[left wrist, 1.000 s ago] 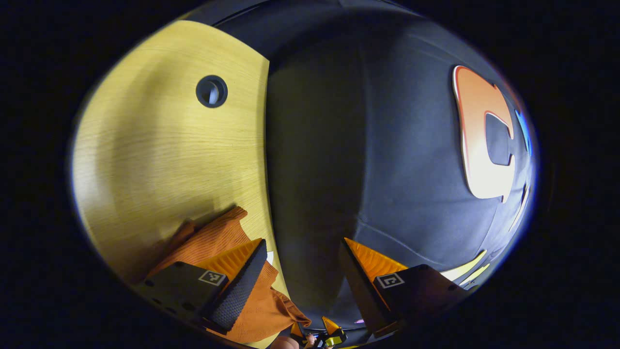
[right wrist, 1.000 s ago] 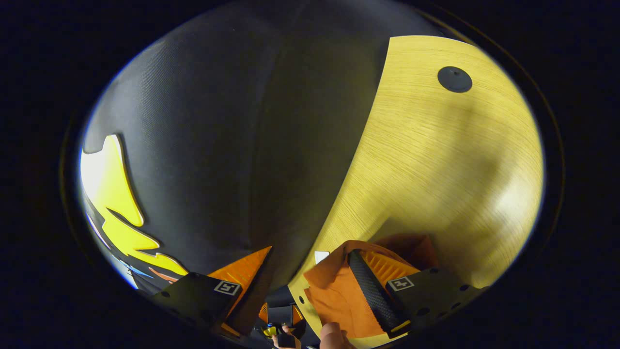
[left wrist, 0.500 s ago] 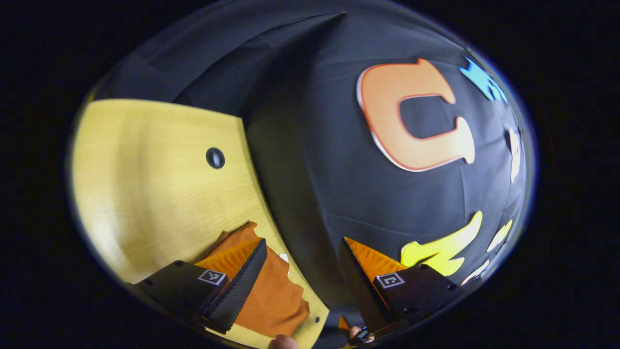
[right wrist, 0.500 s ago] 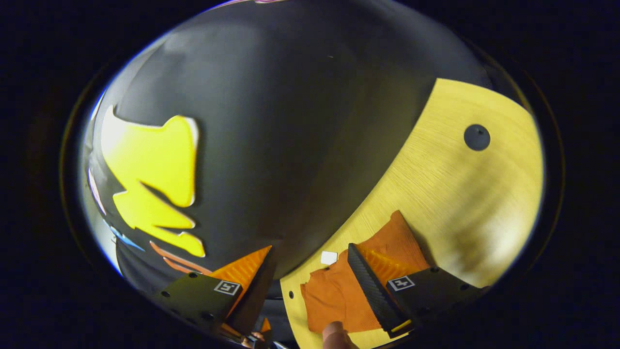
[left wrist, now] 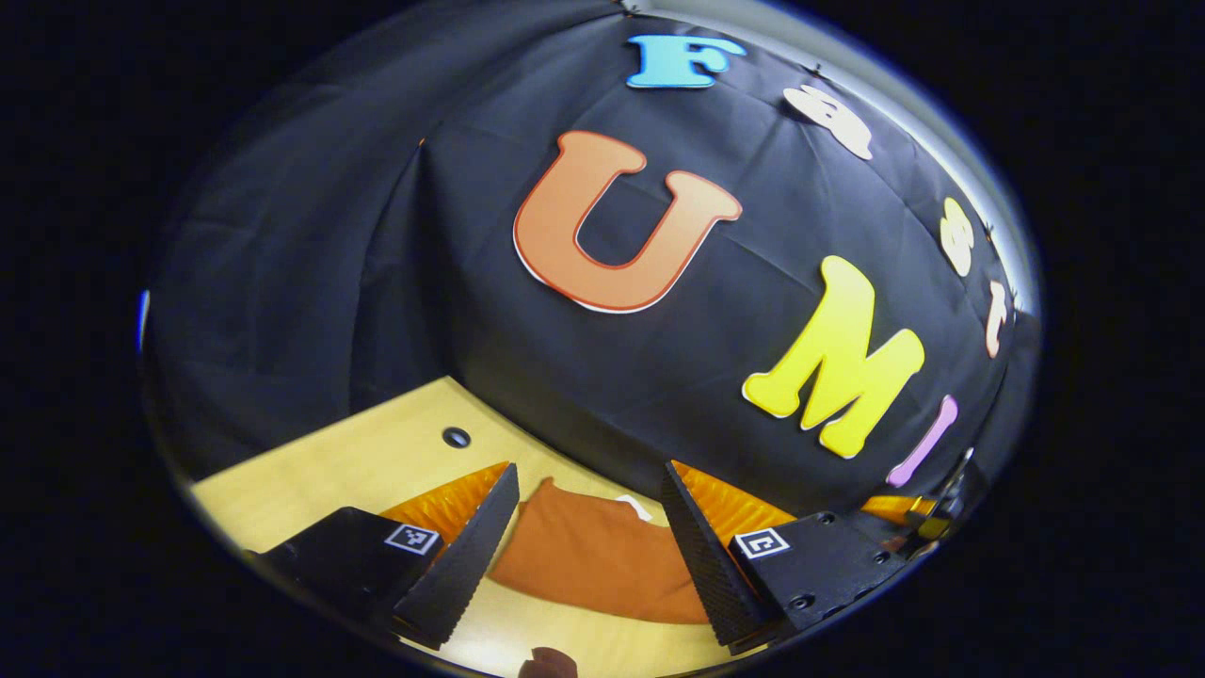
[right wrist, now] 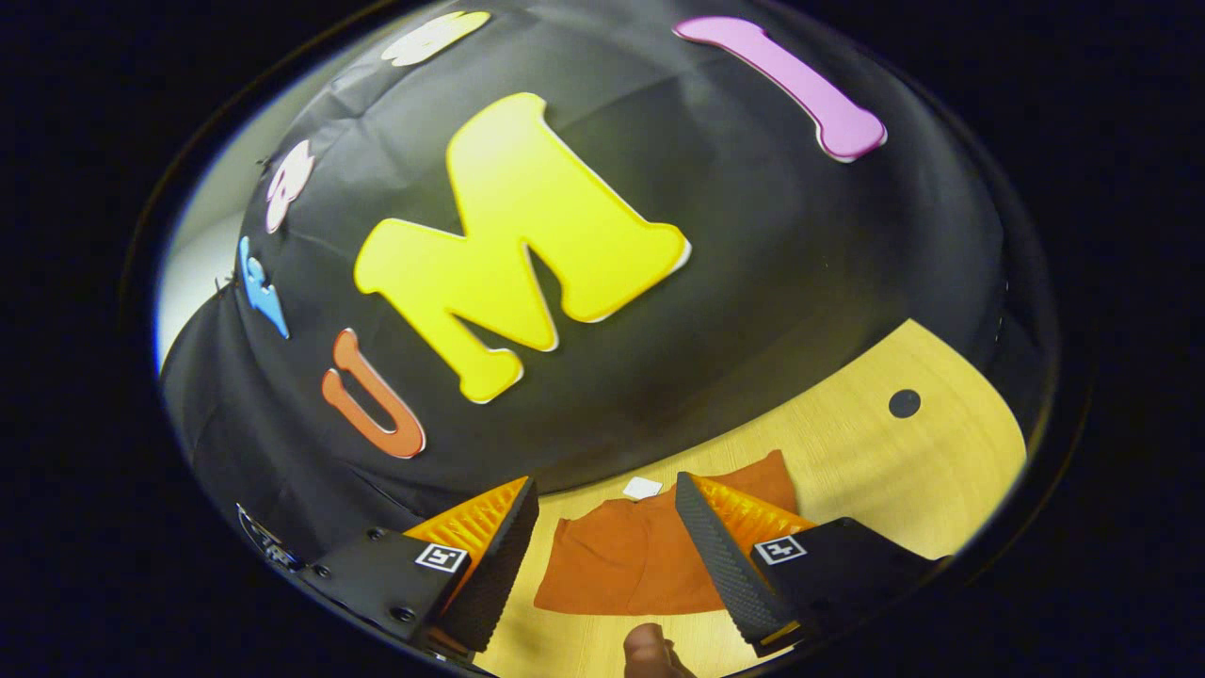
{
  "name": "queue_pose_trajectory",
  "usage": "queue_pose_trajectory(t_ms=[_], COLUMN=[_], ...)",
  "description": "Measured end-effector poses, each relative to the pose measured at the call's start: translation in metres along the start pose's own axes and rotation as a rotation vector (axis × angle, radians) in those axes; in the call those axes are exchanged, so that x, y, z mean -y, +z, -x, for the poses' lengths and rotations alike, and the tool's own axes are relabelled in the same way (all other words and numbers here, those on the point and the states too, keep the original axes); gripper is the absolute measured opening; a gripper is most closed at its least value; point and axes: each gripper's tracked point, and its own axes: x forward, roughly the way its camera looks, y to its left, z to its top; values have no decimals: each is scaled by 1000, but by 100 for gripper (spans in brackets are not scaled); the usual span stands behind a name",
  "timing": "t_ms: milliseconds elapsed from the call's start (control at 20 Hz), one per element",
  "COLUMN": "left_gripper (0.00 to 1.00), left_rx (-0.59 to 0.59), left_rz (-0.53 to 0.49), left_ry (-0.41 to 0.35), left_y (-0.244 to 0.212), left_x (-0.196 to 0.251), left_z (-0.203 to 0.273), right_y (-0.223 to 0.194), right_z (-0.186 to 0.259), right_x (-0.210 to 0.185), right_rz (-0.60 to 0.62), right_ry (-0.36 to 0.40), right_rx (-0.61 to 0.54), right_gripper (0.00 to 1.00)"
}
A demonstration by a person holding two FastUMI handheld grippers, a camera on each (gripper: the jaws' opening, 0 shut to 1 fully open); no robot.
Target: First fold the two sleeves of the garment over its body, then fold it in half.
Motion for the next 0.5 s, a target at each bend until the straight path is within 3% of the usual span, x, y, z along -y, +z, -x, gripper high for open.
queue_pose_trajectory(t_ms=[100, 200, 350, 500], left_gripper=[98, 98, 98, 98], left_rx=[11, 47, 73, 81], left_rz=[-2, -78, -178, -217], left_ry=[-28, -13, 0, -41], left_y=[14, 27, 37, 40], left_x=[8, 2, -3, 9], left_z=[26, 44, 72, 100], right_y=[-8, -12, -22, -28], right_z=[27, 53, 99, 157], right_x=[-18, -33, -44, -53], right_rz=[49, 139, 347, 517], right_ry=[-10, -25, -105, -186], right_rx=[15, 47, 104, 191], right_gripper=[95, 94, 94, 94])
